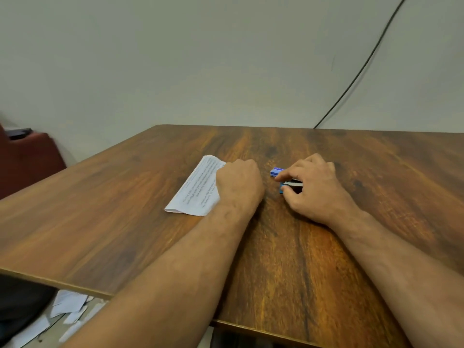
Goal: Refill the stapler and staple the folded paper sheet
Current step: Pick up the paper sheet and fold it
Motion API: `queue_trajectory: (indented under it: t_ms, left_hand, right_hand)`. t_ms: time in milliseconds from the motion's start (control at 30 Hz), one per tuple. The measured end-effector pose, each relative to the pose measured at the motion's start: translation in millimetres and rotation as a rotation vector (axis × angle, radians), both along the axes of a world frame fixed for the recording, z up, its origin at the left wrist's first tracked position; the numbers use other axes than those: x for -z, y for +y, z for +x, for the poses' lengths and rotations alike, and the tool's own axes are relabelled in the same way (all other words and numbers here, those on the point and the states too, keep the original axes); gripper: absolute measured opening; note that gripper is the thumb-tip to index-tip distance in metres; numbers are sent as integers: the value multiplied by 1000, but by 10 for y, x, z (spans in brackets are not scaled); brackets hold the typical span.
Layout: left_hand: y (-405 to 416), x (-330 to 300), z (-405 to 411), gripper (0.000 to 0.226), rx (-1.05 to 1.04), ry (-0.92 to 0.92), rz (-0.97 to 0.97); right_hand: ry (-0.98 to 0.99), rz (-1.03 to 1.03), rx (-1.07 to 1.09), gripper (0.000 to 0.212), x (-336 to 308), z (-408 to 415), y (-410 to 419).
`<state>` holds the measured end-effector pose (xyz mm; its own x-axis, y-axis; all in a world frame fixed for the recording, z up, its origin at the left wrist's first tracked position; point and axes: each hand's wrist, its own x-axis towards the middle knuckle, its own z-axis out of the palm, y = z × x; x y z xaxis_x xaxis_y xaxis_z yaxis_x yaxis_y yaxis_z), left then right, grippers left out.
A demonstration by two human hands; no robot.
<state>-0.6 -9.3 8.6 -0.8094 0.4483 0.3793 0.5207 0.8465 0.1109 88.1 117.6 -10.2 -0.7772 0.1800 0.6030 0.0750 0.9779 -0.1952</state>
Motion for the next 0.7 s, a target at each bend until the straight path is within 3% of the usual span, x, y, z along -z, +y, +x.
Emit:
queue_trajectory:
  t_ms: [133,267,433,567,633,700]
  left_hand:
    - [-58,-65,-22,4,9,-18,72]
    - [-87,-84,-80,8,11,-131,269]
    - [-15,-48,-97,27,93,-381,694]
    - [-8,-42,-87,32,76,-278,588]
    - [-39,-41,-124,43,-40,-232,365]
    - [-62,-38,-187,59,-165,-311,176]
  right_hand:
    - [-13,-5,-6,26,-26,6,5]
    - [4,-22,-10,24,-39,12,-7]
    - [-121,-102,-50,53,-89,66,-19]
    - [-139,-45,-90,51,-95,68,-40]
    - [-150,-5,-91,47,-91,58,-33]
    - [-171,14,-78,43,-81,39,-16]
